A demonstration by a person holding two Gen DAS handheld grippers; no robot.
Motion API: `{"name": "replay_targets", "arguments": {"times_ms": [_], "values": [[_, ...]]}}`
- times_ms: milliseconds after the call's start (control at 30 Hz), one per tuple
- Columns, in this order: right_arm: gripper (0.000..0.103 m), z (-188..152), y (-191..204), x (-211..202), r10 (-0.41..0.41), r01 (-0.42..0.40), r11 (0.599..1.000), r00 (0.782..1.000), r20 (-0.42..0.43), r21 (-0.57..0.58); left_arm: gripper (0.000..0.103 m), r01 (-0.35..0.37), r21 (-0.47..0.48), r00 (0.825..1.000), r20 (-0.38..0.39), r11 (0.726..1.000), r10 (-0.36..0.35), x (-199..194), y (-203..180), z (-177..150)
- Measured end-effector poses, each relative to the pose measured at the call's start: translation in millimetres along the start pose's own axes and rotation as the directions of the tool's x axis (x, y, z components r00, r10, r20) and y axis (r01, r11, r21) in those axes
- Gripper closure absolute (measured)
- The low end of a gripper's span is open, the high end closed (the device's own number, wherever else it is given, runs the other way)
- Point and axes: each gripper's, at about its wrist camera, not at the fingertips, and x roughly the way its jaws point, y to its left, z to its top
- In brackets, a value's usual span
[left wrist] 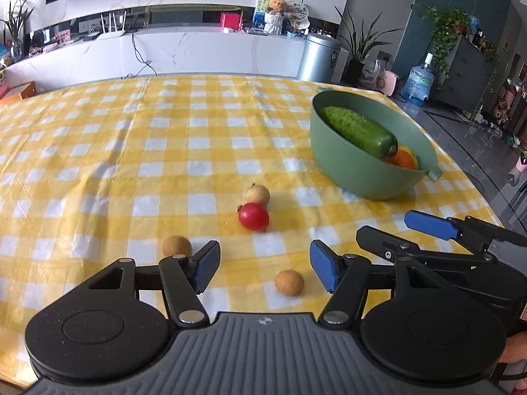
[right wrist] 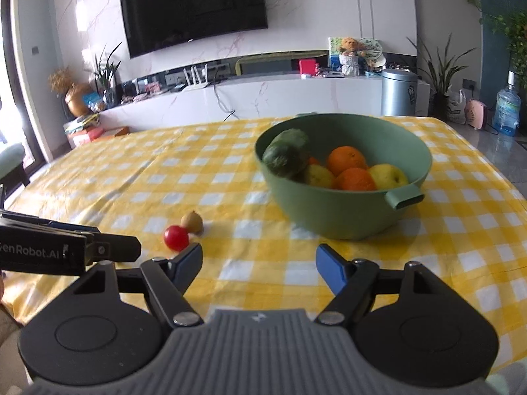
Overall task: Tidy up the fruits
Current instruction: 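Withdraw both tools toward the remaining kiwis and tomato, then grasp a brown kiwi with the left tool while the right tool grasps another kiwi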
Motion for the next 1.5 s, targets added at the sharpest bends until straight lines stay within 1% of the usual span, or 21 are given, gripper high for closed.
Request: {"name": "replay_targets", "arguments": {"times_ms": [100,133,167,200,233,300,367,433,500,600,667,767,933,1033,1133,1200,1233,1300,1400,1433,1500], "values": [[0.039,-3.7,8.9,1.7,0.001,-0.001,0.999,1.000,-0.015,-0.032,0.030,0.007,-0.009,1.000,-0.009,1.000,-0.007,1.2,7.9,-7.0],[0.043,-5.0,11.5,2.5,0.010,-0.010,0.999,1.000,-0.021,-0.044,0.031,0.007,-0.017,1.000,-0.013,1.000,-0.008,1.7,11.0,-8.4],[0.046,-6.2,13.9,3.4,0.020,-0.022,0.998,0.999,-0.026,-0.054,0.034,0.010,-0.025,1.000,-0.016,1.000,-0.010,2.1,14.1,-9.7],[0.048,-6.9,16.4,3.7,0.032,-0.034,0.998,0.999,-0.029,-0.062,0.037,0.012,-0.034,1.000,-0.019,0.999,-0.013,2.8,17.9,-11.0],[0.052,-7.7,18.6,4.2,0.044,-0.046,0.997,0.998,-0.034,-0.067,0.037,0.014,-0.040,1.000,-0.022,0.999,-0.015,3.2,20.7,-12.0],[0.056,-9.0,23.1,6.7,0.069,-0.072,0.995,0.996,-0.051,-0.074,0.043,0.014,-0.049,0.999,-0.028,0.999,-0.016,4.0,25.8,-13.9],[0.066,-10.6,28.4,10.0,0.078,-0.084,0.993,0.995,-0.069,-0.088,0.046,0.019,-0.053,0.999,-0.033,0.998,-0.021,4.7,30.0,-16.5],[0.070,-11.9,33.0,13.1,0.081,-0.089,0.991,0.993,-0.083,-0.101,0.050,0.024,-0.058,0.999,-0.035,0.998,-0.026,4.9,33.6,-18.7],[0.072,-12.7,36.4,15.6,0.090,-0.100,0.989,0.992,-0.094,-0.110,0.053,0.032,-0.064,0.999,-0.036,0.997,-0.034,6.1,37.5,-20.4],[0.079,-14.4,40.9,18.0,0.097,-0.112,0.985,0.989,-0.111,-0.134,0.058,0.045,-0.072,0.998,-0.036,0.996,-0.048,7.7,41.4,-22.0],[0.084,-15.4,43.5,20.1,0.101,-0.119,0.982,0.987,-0.124,-0.150,0.059,0.057,-0.074,0.998,-0.037,0.996,-0.060,9.9,42.7,-22.3],[0.084,-15.5,45.3,21.4,0.120,-0.140,0.978,0.984,-0.133,-0.154,0.060,0.068,-0.067,0.997,-0.036,0.995,-0.070,11.4,43.0,-23.5],[0.083,-13.5,44.6,22.0,0.210,-0.226,0.967,0.968,-0.136,-0.120,0.060,0.048,-0.062,0.999,-0.016,0.997,-0.049,9.8,45.4,-22.2],[0.083,-12.7,48.1,22.6,0.239,-0.255,0.959,0.962,-0.135,-0.119,0.060,0.032,-0.070,0.999,-0.013,0.997,-0.033,10.1,49.3,-21.0],[0.083,-13.6,53.8,29.0,0.237,-0.261,0.956,0.957,-0.169,-0.137,0.060,0.018,-0.080,1.000,-0.011,0.997,-0.019,11.8,53.7,-21.2],[0.080,-14.8,58.2,32.0,0.211,-0.240,0.957,0.961,-0.177,-0.163,0.060,0.007,-0.085,1.000,-0.008,0.996,-0.008,13.0,55.7,-21.2],[0.078,-14.6,58.7,33.1,0.210,-0.240,0.957,0.961,-0.179,-0.163,0.060,0.005,-0.088,1.000,-0.006,0.996,-0.006,13.6,56.7,-21.3],[0.078,-14.2,57.8,35.3,0.205,-0.234,0.960,0.962,-0.183,-0.156,0.056,-0.002,-0.098,1.000,-0.001,0.995,0.002,14.9,58.8,-21.3],[0.080,-14.6,54.3,41.1,0.191,-0.222,0.965,0.960,-0.207,-0.137,0.053,-0.022,-0.104,1.000,0.007,0.994,0.023,16.7,60.6,-21.8],[0.083,-14.7,53.9,43.0,0.186,-0.218,0.967,0.959,-0.212,-0.134,0.053,-0.029,-0.105,0.999,0.010,0.994,0.030,17.0,60.7,-21.6],[0.084,-14.9,52.7,44.2,0.185,-0.214,0.968,0.960,-0.211,-0.127,0.052,-0.038,-0.110,0.999,0.017,0.993,0.041,18.0,61.9,-20.9]]}}
